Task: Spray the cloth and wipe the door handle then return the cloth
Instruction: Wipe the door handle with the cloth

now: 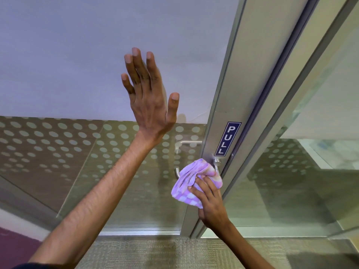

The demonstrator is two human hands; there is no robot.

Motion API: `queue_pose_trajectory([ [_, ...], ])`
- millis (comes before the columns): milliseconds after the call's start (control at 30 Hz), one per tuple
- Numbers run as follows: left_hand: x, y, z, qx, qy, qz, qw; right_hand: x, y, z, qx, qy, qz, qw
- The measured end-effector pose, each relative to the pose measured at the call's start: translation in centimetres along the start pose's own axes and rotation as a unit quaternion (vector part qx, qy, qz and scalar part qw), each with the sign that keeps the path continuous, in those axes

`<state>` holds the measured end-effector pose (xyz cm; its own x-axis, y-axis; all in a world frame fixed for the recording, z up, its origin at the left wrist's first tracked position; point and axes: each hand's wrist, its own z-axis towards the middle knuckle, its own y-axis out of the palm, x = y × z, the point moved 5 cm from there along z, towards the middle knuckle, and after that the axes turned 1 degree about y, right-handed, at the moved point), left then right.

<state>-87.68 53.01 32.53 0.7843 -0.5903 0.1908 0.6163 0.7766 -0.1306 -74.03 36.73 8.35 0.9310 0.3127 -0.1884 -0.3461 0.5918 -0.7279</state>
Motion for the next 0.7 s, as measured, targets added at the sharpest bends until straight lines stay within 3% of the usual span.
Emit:
queue_pose_trajectory([
  [200,0.0,0.3,0.0,-0.001,-0.003,0.015,1.0,1.0,-1.0,0.3,0.027,0.102,0.052,0.993],
  [700,0.0,0.2,0.2,0.012,-0.01,-0.003,1.0,-1.3,-0.7,0.9,0.108,0.324,0.004,0.94],
])
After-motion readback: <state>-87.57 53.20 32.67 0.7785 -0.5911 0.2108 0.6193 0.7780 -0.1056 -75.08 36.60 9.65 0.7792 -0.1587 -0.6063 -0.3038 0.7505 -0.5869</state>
